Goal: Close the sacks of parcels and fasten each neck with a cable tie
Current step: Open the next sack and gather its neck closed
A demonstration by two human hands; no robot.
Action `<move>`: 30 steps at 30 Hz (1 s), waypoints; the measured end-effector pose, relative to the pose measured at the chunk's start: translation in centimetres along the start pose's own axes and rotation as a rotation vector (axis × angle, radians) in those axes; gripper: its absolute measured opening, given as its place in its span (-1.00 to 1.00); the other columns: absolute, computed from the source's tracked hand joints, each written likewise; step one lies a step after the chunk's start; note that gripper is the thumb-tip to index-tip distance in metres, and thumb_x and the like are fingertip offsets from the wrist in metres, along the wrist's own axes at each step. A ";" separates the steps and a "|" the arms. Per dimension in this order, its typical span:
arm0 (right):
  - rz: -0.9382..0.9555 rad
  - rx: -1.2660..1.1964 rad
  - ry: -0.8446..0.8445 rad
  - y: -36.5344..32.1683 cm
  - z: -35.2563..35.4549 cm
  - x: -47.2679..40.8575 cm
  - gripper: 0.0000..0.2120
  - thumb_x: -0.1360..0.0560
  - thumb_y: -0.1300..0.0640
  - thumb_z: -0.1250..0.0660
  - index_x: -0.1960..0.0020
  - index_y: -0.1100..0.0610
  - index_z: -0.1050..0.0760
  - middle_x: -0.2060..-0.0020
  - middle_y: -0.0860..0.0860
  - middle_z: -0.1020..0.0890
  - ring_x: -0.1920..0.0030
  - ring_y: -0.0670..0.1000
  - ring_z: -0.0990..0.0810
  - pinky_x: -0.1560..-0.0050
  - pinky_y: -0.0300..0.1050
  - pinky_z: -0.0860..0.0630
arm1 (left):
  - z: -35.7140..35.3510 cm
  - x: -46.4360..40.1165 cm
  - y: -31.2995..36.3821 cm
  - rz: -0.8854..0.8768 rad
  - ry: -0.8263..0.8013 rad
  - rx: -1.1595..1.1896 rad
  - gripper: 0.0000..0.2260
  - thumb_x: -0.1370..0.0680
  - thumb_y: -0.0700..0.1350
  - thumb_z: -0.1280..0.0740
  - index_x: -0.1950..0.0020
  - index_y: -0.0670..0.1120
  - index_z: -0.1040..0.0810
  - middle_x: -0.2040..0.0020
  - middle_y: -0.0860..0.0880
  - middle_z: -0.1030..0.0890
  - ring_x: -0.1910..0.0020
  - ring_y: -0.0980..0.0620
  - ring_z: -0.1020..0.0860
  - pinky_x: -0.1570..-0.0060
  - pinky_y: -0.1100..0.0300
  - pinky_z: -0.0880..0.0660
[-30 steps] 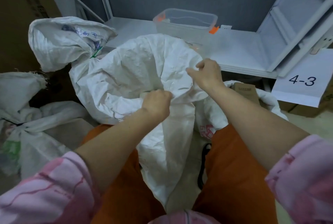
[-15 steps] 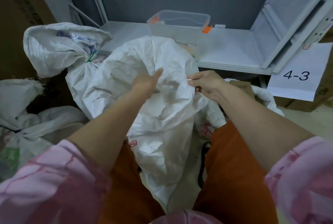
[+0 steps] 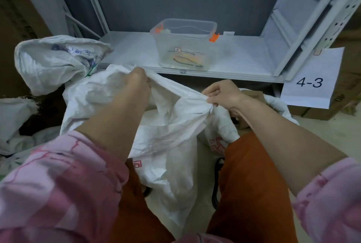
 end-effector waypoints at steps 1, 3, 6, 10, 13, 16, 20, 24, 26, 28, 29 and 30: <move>0.004 -0.007 0.000 -0.3 0.0 -0.1 -0.75 -0.40 0.49 -0.36 0.14 0.15 -0.59 0.31 0.00 -0.57 0.35 -0.14 -0.52 0.45 -0.43 -0.42 | 0.1 0.3 0.1 0.022 0.023 0.084 -0.69 -0.62 -0.22 -0.09 0.33 -0.08 -0.23 0.72 0.07 -0.23 0.72 0.17 -0.21 0.63 0.38 -0.14; -0.001 0.006 -0.002 -0.6 0.1 -0.3 -0.75 -0.40 0.48 -0.37 0.22 0.15 -0.57 0.35 0.00 -0.56 0.48 -0.18 -0.52 0.46 -0.40 -0.44 | -0.1 0.5 0.1 0.077 0.043 0.148 -0.68 -0.61 -0.25 -0.09 0.35 -0.07 -0.21 0.72 0.07 -0.22 0.73 0.17 -0.20 0.64 0.39 -0.11; -0.068 0.211 0.081 -0.1 1.4 -1.0 -0.84 -0.41 0.40 -0.40 0.16 0.16 -0.61 0.16 0.06 -0.63 0.26 -0.12 -0.61 0.23 -0.25 -0.53 | -0.8 0.0 0.5 0.062 0.025 -0.111 -0.68 -0.56 -0.34 -0.03 0.37 -0.07 -0.16 0.72 0.08 -0.17 0.77 0.18 -0.11 0.71 0.39 -0.01; 0.165 0.414 0.213 -5.3 0.2 -0.9 -0.76 -0.38 0.14 -0.46 0.02 0.26 -0.59 0.05 0.15 -0.62 0.00 0.14 -0.55 -0.02 -0.04 -0.50 | -3.3 0.6 -0.3 0.009 -0.076 -0.323 -0.71 -0.51 -0.36 -0.15 0.38 -0.11 -0.27 0.46 -0.03 -0.31 0.74 0.17 -0.16 0.68 0.42 -0.03; 0.309 0.517 0.213 -9.0 -2.7 -0.6 -0.82 -0.37 0.08 -0.46 0.13 0.16 -0.54 0.12 0.08 -0.52 0.06 0.11 -0.49 0.14 -0.10 -0.41 | -5.3 2.1 -0.9 -0.013 -0.129 -0.439 -0.74 -0.45 -0.33 -0.28 0.41 -0.12 -0.36 0.48 -0.04 -0.38 0.69 0.14 -0.20 0.63 0.48 -0.08; 0.240 0.612 0.283 -8.6 -2.8 -1.7 -0.91 -0.49 0.27 -0.28 0.11 0.20 -0.56 0.13 0.16 -0.56 0.02 0.21 -0.56 0.19 -0.08 -0.38 | -6.4 3.3 -1.3 -0.080 -0.241 -0.557 -0.81 -0.45 -0.29 -0.33 0.36 -0.14 -0.47 0.44 -0.07 -0.51 0.58 0.09 -0.30 0.60 0.39 -0.17; 0.116 0.489 0.328 -6.6 -0.6 -2.7 -0.82 -0.46 0.41 -0.18 0.16 0.24 -0.54 0.10 0.20 -0.57 0.05 0.22 -0.55 0.17 -0.07 -0.43 | -3.9 3.2 1.8 -0.525 -0.045 -1.150 -0.71 -0.45 -0.11 -0.39 -0.16 -0.07 -0.52 -0.13 -0.12 -0.54 0.02 -0.11 -0.57 0.04 0.09 -0.52; 0.098 0.472 0.347 -5.6 0.4 -3.0 -0.76 -0.48 0.45 -0.12 0.10 0.24 -0.52 0.07 0.17 -0.55 0.10 0.15 -0.49 0.17 -0.09 -0.39 | -0.5 2.0 2.8 -0.633 0.133 -1.535 -0.56 -0.47 -0.04 -0.42 -0.29 -0.14 -0.42 -0.28 -0.15 -0.39 -0.15 -0.19 -0.50 -0.06 0.03 -0.42; 0.081 0.476 0.363 -5.1 1.2 -3.1 -0.76 -0.51 0.42 -0.11 -0.01 0.25 -0.52 0.00 0.18 -0.56 0.08 0.13 -0.48 0.14 -0.10 -0.38 | 0.8 1.1 3.0 -0.670 0.147 -1.554 -0.77 -0.53 -0.08 -0.33 -0.14 -0.15 -0.56 -0.15 -0.19 -0.54 -0.08 -0.23 -0.53 0.00 0.04 -0.43; 0.022 0.492 0.436 -3.7 3.4 -3.0 -0.75 -0.53 0.40 -0.10 -0.10 0.29 -0.49 -0.09 0.20 -0.55 -0.05 0.19 -0.50 0.04 -0.04 -0.43 | 2.3 0.2 3.6 -0.694 0.132 -1.470 -0.83 -0.57 -0.11 -0.28 -0.01 -0.16 -0.63 0.02 -0.22 -0.62 -0.01 -0.21 -0.56 0.08 0.11 -0.41; -0.019 0.494 0.474 -2.8 4.8 -3.0 -0.74 -0.53 0.40 -0.11 -0.13 0.30 -0.49 -0.13 0.22 -0.54 -0.13 0.22 -0.50 -0.05 -0.01 -0.44 | 3.2 -0.2 4.0 -0.674 0.108 -1.394 -0.83 -0.57 -0.12 -0.29 0.03 -0.17 -0.65 0.12 -0.19 -0.64 0.07 -0.11 -0.59 0.15 0.17 -0.40; -0.059 0.490 0.497 -2.0 5.9 -3.0 -0.73 -0.53 0.40 -0.12 -0.16 0.31 -0.48 -0.16 0.23 -0.53 -0.19 0.23 -0.48 -0.11 0.00 -0.44 | 4.2 -0.7 4.3 -0.621 0.064 -1.298 -0.83 -0.57 -0.14 -0.29 0.06 -0.17 -0.65 0.25 -0.12 -0.64 0.23 0.06 -0.60 0.26 0.25 -0.39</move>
Point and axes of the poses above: each hand's wrist, its own x-axis away from the middle knuckle, its own z-axis out of the back of the hand, y = z × x, the point moved 7 cm from there along -x, towards the middle knuckle
